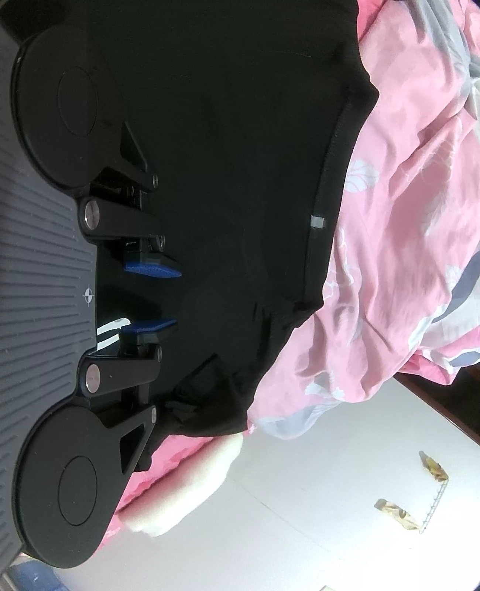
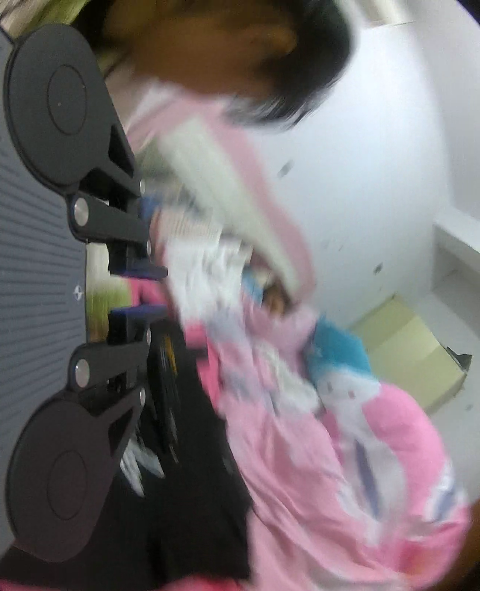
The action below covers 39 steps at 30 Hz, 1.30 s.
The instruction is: Fold clothes
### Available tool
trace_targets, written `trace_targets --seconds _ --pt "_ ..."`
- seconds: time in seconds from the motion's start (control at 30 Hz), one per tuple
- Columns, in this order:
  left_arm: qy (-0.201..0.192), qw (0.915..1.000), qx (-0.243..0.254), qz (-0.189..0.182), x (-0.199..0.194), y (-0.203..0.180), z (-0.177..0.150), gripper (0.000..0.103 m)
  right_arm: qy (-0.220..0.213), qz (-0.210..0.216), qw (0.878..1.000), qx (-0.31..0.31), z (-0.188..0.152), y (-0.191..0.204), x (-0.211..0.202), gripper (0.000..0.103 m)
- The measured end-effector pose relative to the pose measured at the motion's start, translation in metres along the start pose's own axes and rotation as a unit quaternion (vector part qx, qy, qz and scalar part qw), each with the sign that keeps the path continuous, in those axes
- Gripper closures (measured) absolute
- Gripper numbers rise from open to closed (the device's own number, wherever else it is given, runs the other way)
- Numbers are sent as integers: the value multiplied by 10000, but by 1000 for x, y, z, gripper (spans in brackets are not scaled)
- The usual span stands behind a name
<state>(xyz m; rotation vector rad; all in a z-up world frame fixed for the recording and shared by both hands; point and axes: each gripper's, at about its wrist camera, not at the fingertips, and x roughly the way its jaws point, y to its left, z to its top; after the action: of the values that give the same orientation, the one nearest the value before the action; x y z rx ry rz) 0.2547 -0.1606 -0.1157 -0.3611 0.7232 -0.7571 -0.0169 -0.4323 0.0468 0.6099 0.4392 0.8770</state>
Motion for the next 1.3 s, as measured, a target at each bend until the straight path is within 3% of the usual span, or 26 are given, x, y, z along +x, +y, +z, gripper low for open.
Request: trace_targets --seconds 0.07,0.13,0.2,0.3,0.4,0.5,0.6,0.8,0.87,0.93,1.07,1.17,1.2,1.27,1.3 --pt "-3 10000 -20 -13 0 1 0 77 -39 282 9980 571 -11 -11 14 74" --pt "-4 10000 -43 -25 0 2 0 77 81 10 9946 1037 -21 -30 33 74" --pt "-6 10000 -62 -36 -1 3 0 77 248 -665 9902 1203 -27 -48 49 73" --pt "-11 9999 -103 -66 -1 4 0 77 249 -2103 9743 761 -23 -64 61 73" --pt "-18 9998 -163 -106 -1 6 0 77 157 -3439 9386 -235 -16 -69 73 73" --pt "-25 9997 -216 -142 -1 7 0 77 115 -4471 8836 -1384 -12 -71 88 73" --pt "-23 9996 -225 -147 -1 7 0 77 216 -4796 8479 -2248 -12 -72 105 73" --pt "-25 9997 -216 -140 -1 7 1 77 713 -4968 8079 -3088 -8 -101 145 73" --pt "-26 9997 -214 -140 -1 7 1 77 874 -5199 7889 -3157 -4 -118 156 73" --pt "-26 9997 -213 -140 -1 7 1 77 900 -5279 7874 -3054 0 -130 159 73" --pt "-28 9997 -216 -141 -1 7 1 77 1089 -5245 7970 -2792 4 -152 161 74" --pt "-30 9997 -219 -143 -1 7 1 77 1125 -5257 7964 -2770 -1 -155 158 81" --pt "-34 9996 -224 -142 -1 7 1 77 1002 -5268 7998 -2698 0 -153 154 95" --pt "-44 9996 -237 -136 -2 7 1 77 639 -5207 8173 -2384 4 -151 139 96" --pt "-49 9996 -244 -133 -2 7 1 77 437 -5102 8330 -2097 6 -153 128 97"
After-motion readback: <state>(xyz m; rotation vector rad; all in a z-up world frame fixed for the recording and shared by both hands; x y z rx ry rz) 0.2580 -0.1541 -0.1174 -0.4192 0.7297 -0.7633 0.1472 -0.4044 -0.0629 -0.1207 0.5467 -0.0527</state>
